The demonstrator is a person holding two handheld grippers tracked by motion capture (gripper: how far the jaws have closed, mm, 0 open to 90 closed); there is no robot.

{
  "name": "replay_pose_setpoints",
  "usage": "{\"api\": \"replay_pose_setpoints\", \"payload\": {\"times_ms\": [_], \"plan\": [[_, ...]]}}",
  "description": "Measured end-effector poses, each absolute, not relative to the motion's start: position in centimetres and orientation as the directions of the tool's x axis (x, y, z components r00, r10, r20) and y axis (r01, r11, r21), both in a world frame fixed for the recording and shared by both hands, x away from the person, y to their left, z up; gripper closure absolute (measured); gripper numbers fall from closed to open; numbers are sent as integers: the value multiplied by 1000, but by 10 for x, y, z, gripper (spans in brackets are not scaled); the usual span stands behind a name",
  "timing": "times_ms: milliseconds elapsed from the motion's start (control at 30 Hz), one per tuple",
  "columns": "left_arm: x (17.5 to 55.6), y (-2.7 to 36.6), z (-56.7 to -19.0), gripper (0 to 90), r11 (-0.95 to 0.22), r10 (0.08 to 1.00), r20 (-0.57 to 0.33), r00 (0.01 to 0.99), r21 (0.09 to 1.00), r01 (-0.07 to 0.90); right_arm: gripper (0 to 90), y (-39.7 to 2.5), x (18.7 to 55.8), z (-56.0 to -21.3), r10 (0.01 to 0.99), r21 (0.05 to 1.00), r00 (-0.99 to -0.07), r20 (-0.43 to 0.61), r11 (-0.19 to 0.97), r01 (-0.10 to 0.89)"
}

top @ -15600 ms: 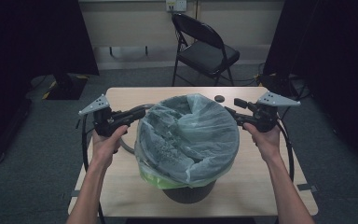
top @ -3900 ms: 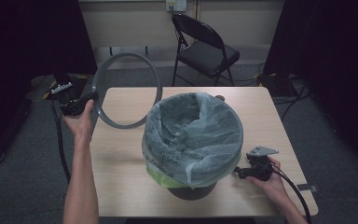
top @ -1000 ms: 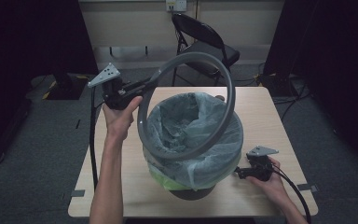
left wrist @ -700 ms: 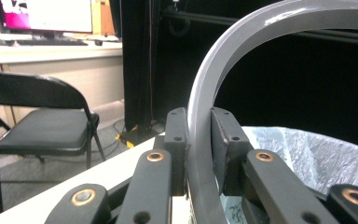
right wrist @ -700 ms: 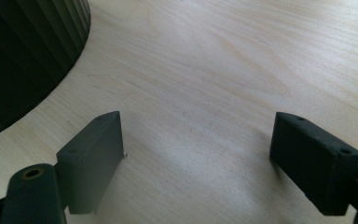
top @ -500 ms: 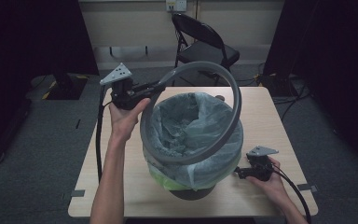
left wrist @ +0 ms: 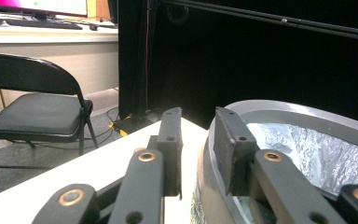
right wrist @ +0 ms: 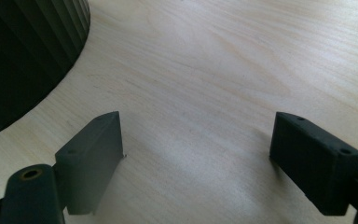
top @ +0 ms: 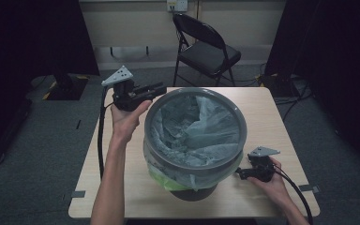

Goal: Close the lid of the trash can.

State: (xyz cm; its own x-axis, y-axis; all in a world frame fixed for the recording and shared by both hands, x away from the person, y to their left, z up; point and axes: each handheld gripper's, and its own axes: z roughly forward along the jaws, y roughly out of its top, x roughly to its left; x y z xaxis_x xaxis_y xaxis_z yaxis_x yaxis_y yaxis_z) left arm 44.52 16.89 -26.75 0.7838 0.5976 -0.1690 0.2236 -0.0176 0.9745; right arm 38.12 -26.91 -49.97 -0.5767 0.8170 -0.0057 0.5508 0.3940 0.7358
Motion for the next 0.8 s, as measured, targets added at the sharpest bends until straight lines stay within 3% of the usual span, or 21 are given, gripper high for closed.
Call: {"api": "replay_pose_setpoints", "payload": {"times_ms": [167,267,367,600,800], "plan": [[442,171,-269,588,-19,588,-177,789,972,233,161,-266,382,-498,832,726,-555,-4,384,571],[440,173,-271,531,-29,603,-173,779,971,238,302,-265,390,-489,819,696,-573,29,395,599],[438,177,-272,488,4,583,-205,786,968,250,295,-264,397,-474,813,740,-579,69,347,576],[427,181,-270,420,-73,596,-149,789,968,238,333,-262,412,-407,829,867,-556,59,233,440],[415,190,-272,394,-60,585,-151,797,972,228,403,-258,425,-352,835,914,-548,47,185,361]]}}
